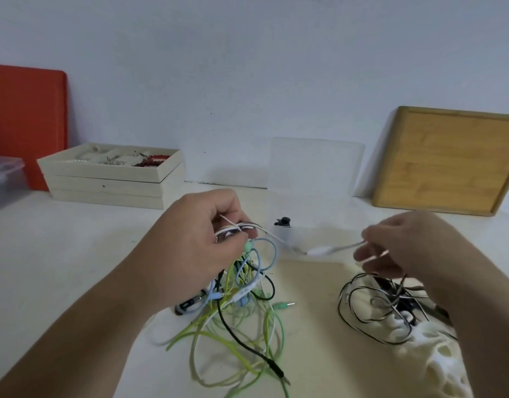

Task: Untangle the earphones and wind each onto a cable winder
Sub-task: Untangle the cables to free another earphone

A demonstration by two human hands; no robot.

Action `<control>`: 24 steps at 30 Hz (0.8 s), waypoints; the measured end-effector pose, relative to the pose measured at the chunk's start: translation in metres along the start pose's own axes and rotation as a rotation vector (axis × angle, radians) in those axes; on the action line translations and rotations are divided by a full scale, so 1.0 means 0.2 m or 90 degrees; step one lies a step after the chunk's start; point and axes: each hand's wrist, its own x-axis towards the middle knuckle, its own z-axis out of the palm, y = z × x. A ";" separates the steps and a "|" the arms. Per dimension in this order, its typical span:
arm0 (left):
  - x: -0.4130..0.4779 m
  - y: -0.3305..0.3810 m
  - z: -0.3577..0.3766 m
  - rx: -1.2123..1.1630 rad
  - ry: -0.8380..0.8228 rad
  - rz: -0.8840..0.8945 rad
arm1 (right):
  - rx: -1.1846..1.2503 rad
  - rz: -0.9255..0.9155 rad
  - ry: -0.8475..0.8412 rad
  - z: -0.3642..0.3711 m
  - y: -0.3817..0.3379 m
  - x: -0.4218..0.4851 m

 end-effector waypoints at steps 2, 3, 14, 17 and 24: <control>-0.01 0.02 0.01 0.022 -0.018 0.011 | -0.176 -0.050 -0.014 0.03 0.01 -0.01; -0.01 0.03 0.01 0.019 -0.027 0.014 | -0.205 -0.093 -0.003 0.05 0.01 -0.02; -0.02 0.05 0.02 -0.079 -0.091 0.016 | 0.047 -0.331 -0.186 0.30 -0.04 -0.14; -0.01 0.03 0.02 -0.085 -0.070 0.002 | 0.084 -0.326 -0.105 0.26 -0.06 -0.14; -0.01 0.02 0.01 -0.140 -0.071 -0.021 | 0.342 -0.249 -0.132 0.25 -0.07 -0.14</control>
